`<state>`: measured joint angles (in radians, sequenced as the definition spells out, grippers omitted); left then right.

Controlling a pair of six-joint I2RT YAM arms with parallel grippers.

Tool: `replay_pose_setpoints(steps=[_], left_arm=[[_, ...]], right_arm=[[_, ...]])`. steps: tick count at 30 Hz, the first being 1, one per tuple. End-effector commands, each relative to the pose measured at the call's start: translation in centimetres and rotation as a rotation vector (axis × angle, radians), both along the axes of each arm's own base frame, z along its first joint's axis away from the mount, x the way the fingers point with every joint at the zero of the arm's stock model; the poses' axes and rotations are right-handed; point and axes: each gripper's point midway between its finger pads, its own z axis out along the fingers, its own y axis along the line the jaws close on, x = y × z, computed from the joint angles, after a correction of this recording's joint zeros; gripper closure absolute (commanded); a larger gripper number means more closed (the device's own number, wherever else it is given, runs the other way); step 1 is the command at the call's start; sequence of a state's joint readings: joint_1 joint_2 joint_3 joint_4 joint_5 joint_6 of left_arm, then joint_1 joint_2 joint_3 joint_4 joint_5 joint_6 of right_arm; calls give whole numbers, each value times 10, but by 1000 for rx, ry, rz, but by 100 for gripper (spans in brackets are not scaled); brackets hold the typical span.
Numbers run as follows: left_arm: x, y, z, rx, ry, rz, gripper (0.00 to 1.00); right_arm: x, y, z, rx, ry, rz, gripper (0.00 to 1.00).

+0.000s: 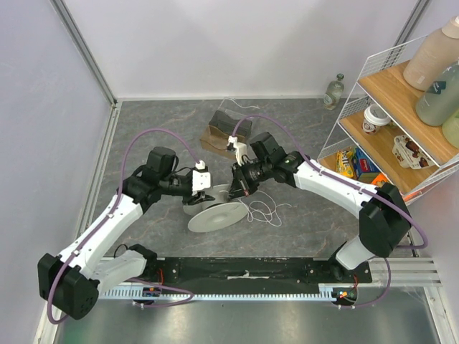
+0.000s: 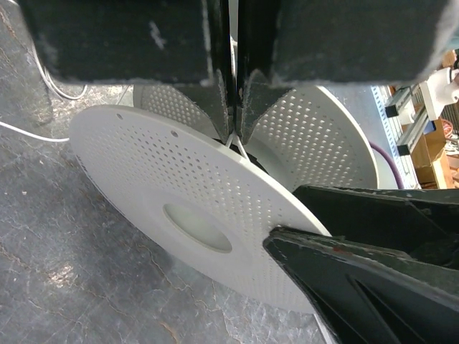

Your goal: Wrap the cables

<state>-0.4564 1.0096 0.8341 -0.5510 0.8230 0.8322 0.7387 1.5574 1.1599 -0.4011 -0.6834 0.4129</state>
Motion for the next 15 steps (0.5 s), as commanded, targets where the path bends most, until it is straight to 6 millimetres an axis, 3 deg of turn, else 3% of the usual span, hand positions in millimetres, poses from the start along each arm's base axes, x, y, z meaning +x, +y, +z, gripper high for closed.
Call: replay_pose_setpoints(steps=[1, 15], left_arm=[[1, -9, 7, -26, -53, -70, 55], [-6, -18, 0, -24, -24, -84, 60]], right_arm=[[-2, 13, 12, 51, -8, 26, 100], [-4, 23, 16, 67, -14, 26, 100]])
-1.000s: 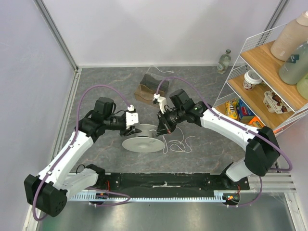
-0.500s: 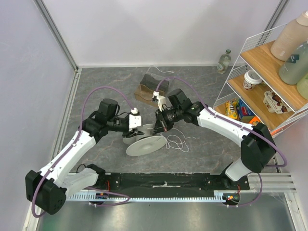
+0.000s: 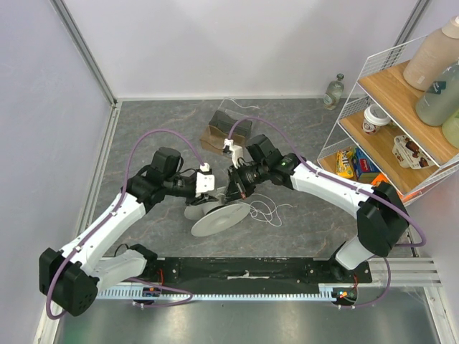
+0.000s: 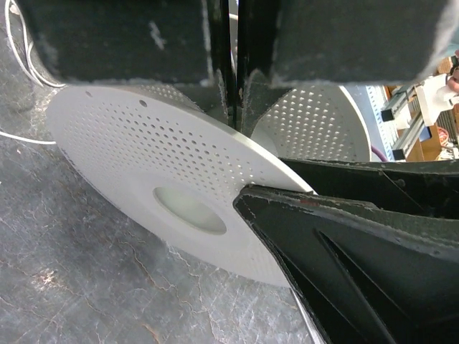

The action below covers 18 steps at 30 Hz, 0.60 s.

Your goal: Wrap the cables

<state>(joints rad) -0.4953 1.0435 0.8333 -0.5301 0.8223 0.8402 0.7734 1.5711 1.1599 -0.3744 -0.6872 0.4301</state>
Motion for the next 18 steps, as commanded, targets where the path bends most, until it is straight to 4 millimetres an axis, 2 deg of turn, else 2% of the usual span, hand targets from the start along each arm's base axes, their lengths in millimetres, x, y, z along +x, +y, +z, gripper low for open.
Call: replay_pose_setpoints(steps=[1, 13, 18], left_arm=[[-3, -8, 6, -32, -31, -42, 60], [2, -7, 2, -19, -42, -11, 73], [0, -6, 0, -8, -61, -14, 71]], right_arm=[[6, 12, 16, 57, -16, -7, 100], [-1, 20, 21, 81, -3, 0, 100], [1, 20, 19, 73, 2, -16, 100]])
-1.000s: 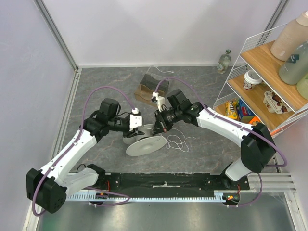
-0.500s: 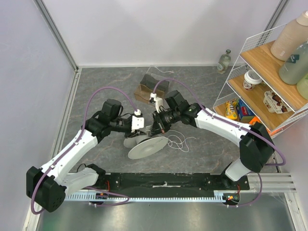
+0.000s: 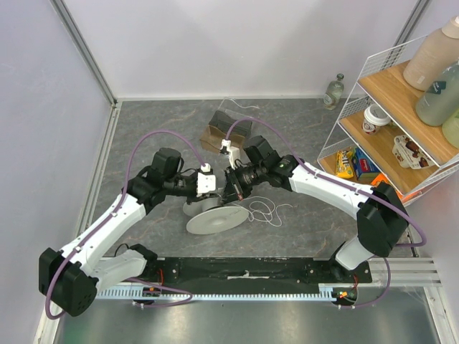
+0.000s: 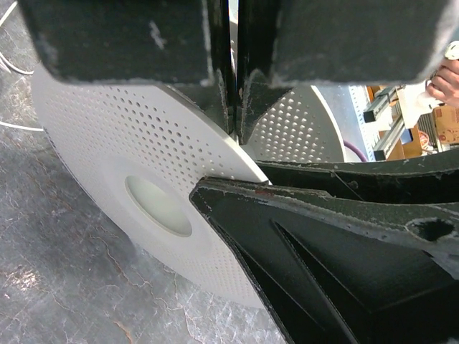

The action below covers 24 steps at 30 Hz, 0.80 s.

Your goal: Wrap the cables

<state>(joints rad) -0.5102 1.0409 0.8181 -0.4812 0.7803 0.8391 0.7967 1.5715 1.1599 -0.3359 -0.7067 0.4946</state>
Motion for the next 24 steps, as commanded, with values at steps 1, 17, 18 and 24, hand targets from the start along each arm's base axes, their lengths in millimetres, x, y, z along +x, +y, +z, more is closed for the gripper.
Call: replay_pose_setpoints(steps=[1, 17, 18, 24], left_arm=[[-8, -4, 1, -12, -20, -35, 71], [-9, -3, 0, 12, 0, -27, 98], [-10, -2, 1, 13, 6, -23, 98], [-14, 2, 5, 9, 6, -7, 98]], right_arm=[[11, 10, 11, 40, -36, -27, 100], [12, 2, 9, 25, -88, -38, 86], [13, 0, 11, 27, -99, -38, 82], [24, -21, 16, 2, -184, -60, 49]])
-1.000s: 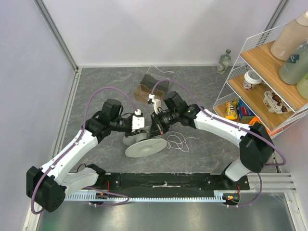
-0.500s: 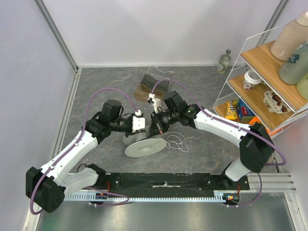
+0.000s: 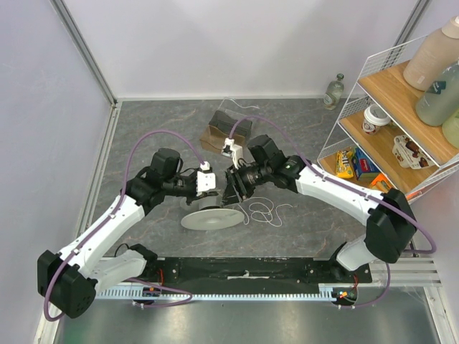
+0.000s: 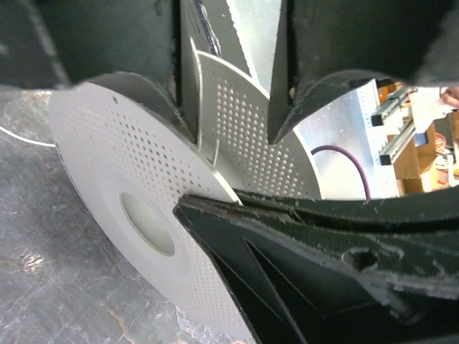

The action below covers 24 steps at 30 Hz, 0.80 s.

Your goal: Wrap the cables

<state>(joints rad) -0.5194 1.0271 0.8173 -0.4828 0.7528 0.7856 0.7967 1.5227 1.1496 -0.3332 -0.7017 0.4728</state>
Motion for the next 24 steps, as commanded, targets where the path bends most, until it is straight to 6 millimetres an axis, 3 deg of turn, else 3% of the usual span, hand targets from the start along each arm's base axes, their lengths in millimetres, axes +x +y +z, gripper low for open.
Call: replay_pose_setpoints(steps=[1, 4, 10, 16, 20, 24], left_arm=[[-13, 2, 6, 5, -26, -38, 98], [-14, 4, 8, 2, -26, -29, 98], [-4, 9, 22, -32, 33, 58, 98], [14, 15, 37, -78, 78, 149, 98], [28, 20, 44, -89, 118, 216, 98], [40, 26, 51, -114, 166, 276, 98]], right_arm=[[28, -23, 2, -35, -140, -77, 43], [34, -39, 2, -58, -175, -87, 27], [62, -80, 19, -53, -290, -166, 10], [95, -133, 32, -128, -596, -289, 2], [90, -152, 31, -178, -686, -297, 2], [72, -156, 18, -205, -684, -187, 2]])
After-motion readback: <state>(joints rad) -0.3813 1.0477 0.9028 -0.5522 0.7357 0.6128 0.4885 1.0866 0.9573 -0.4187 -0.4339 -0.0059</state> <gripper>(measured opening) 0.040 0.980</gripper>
